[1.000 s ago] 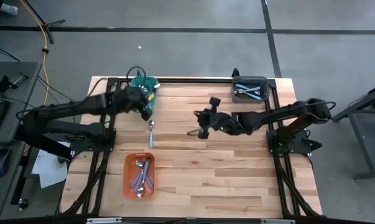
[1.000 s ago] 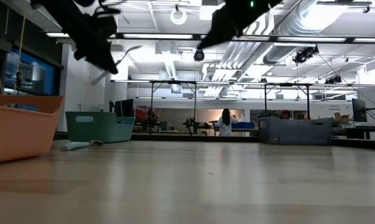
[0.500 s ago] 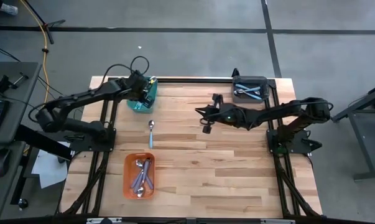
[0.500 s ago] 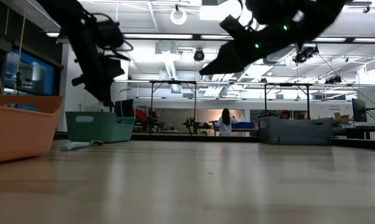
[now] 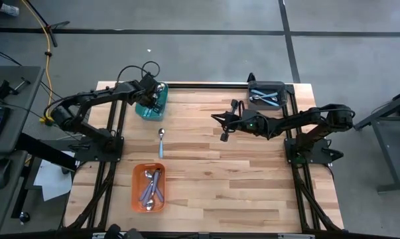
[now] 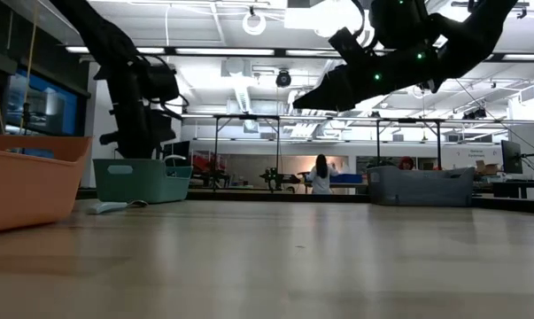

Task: Sort silverware by color (type)
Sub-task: Put the blue spoon into the green bin, then put the light blue spoon into the black bin

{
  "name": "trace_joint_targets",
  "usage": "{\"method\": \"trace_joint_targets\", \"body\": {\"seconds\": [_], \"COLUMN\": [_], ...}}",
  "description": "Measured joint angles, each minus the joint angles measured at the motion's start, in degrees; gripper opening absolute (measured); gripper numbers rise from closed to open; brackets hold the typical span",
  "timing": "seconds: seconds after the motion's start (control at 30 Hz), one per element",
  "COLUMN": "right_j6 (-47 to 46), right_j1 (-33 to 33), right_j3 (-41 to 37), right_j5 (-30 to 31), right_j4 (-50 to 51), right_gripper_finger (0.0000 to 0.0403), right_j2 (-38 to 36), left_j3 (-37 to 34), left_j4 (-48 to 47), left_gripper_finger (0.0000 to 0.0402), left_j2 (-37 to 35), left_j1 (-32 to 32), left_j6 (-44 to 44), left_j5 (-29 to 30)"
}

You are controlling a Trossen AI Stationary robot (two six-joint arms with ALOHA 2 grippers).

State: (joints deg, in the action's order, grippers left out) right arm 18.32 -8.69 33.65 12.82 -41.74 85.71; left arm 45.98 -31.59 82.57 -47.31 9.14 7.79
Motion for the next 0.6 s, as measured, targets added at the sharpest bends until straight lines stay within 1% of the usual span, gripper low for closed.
{"method": "trace_joint_targets", "body": {"seconds": [0.27,0.47,0.6], "right_j6": [0.0,-0.4,-0.4], "right_j1": [0.0,0.2,0.2], "right_j3": [0.0,0.0,0.0], "right_j5": [0.0,0.0,0.0], "right_j4": [0.0,-0.1,-1.0], "right_gripper_finger": [0.0,0.0,0.0], "right_j2": [0.0,0.0,0.0], "left_j3": [0.0,0.0,0.0], "left_j4": [-0.8,-0.8,-1.9], "left_gripper_finger": [0.0017,0.0081,0.0106], "left_j2": [1.7,-0.1,-3.1], "left_j1": [0.5,2.1,4.6], "left_j6": [-0.3,0.6,1.0], "left_j5": [0.0,0.1,0.2]}}
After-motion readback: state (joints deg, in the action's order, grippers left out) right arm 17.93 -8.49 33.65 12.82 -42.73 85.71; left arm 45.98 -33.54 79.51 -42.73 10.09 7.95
